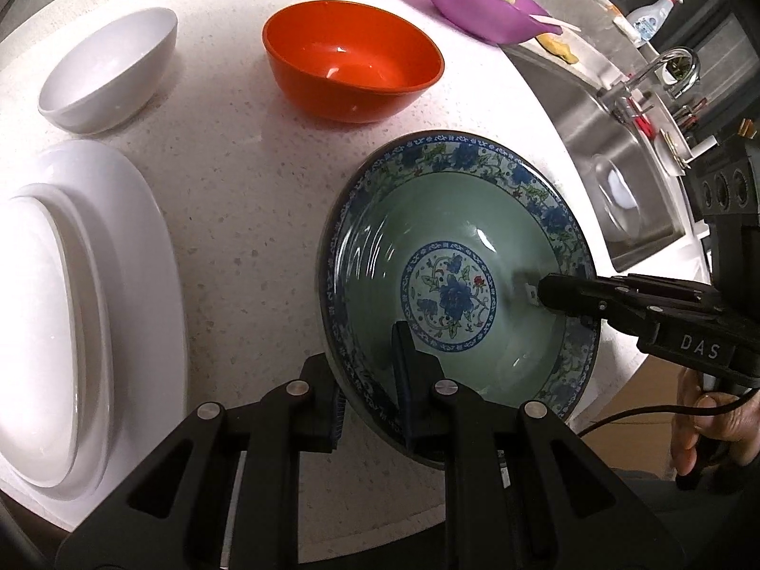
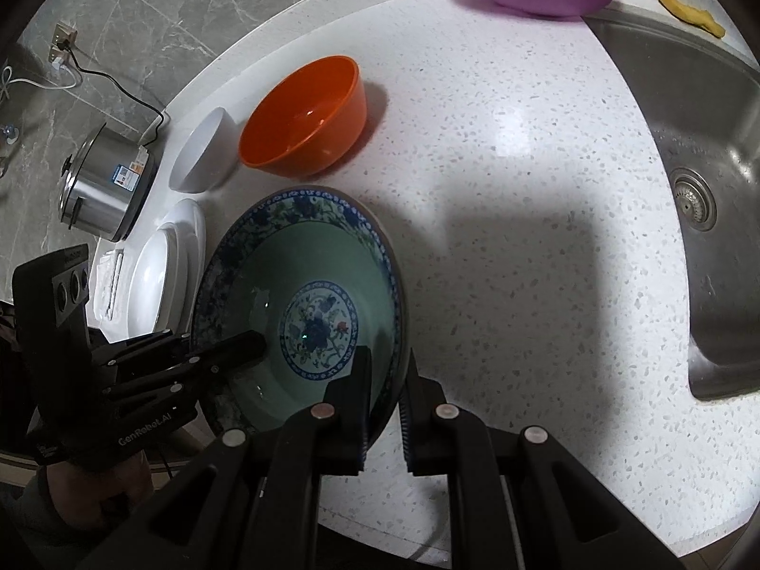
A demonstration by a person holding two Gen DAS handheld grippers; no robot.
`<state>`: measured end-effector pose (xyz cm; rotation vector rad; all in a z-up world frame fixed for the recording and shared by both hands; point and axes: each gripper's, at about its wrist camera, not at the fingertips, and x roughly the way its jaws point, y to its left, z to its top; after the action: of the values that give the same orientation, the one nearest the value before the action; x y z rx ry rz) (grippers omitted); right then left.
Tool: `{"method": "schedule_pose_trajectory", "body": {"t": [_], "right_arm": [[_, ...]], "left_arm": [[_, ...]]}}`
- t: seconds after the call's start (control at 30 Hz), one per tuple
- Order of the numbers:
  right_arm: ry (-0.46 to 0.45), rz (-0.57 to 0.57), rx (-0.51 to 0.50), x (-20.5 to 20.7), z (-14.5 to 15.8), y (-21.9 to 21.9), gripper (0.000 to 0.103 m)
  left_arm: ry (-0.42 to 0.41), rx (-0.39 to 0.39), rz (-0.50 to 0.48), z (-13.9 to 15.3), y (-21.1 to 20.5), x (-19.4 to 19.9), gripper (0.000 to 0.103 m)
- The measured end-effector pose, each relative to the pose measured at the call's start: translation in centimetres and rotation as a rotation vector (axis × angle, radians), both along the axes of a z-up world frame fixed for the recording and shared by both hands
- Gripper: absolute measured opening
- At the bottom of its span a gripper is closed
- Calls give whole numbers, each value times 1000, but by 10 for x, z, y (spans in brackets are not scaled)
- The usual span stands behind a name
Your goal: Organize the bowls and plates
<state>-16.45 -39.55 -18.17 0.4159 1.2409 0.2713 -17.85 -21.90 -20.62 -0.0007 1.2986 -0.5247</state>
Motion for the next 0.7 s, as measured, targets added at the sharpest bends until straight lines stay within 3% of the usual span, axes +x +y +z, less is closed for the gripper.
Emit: {"method": "schedule_pose_trajectory", "body": {"t": [0.23, 0.27, 0.33, 0.37, 0.5, 0.63, 0.7], "right_arm": [[-11, 8, -14, -3, 0, 1, 15], [-9, 8, -14, -4, 0, 1, 16], [-7, 1, -13, -6, -1, 1, 24], [-11, -5, -12, -7, 0, 0, 33], [-33, -19, -13, -11, 6, -4, 45], [-54, -47, -15, -12, 21, -12, 50], [-78, -70, -3, -9, 36, -18, 54]], "left_arm": [[-14, -14, 6, 6, 16, 4, 17], [-17, -20, 7, 8, 18, 3, 21], [-41, -27, 13, 13, 21, 3, 49], [-53, -33, 14, 16, 22, 2, 69], [-86, -45, 14, 33, 25, -1, 76], [-125, -64, 20, 65, 36, -5, 85], [-175, -63, 47, 92, 57, 0, 97]]}}
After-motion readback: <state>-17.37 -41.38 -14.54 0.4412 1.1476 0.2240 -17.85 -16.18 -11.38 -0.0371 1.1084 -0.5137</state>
